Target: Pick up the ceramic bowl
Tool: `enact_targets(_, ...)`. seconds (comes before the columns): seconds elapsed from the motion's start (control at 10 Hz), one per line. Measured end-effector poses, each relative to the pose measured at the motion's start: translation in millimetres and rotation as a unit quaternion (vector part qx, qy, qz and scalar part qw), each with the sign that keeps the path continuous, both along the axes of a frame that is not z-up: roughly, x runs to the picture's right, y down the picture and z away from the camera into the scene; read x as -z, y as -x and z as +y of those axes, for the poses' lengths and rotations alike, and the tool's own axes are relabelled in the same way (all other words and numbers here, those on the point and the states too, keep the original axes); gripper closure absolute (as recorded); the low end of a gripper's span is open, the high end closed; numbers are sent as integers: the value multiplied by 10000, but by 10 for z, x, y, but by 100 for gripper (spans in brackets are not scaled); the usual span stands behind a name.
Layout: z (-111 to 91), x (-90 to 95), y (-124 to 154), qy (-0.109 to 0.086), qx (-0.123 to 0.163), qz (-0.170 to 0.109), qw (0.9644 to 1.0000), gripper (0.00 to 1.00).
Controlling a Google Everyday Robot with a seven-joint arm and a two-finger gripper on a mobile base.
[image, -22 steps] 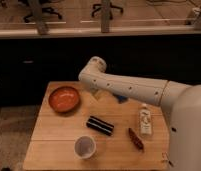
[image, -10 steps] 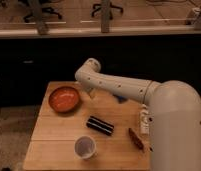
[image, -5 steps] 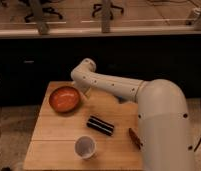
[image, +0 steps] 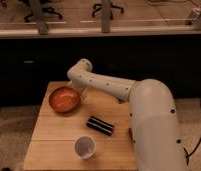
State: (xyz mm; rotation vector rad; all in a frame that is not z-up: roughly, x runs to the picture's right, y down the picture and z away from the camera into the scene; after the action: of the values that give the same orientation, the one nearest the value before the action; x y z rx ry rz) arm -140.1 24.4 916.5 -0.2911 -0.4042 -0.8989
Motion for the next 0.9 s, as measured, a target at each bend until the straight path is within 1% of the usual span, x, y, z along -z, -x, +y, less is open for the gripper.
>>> enact_targets(0.1,-8,-21,8,10,-1,-9,10000,20)
enact_targets(0.3,14,-67,118,121,-24,-94,9999,20)
enact_targets(0.9,110,-204,153,343,-100,-210,9991,20)
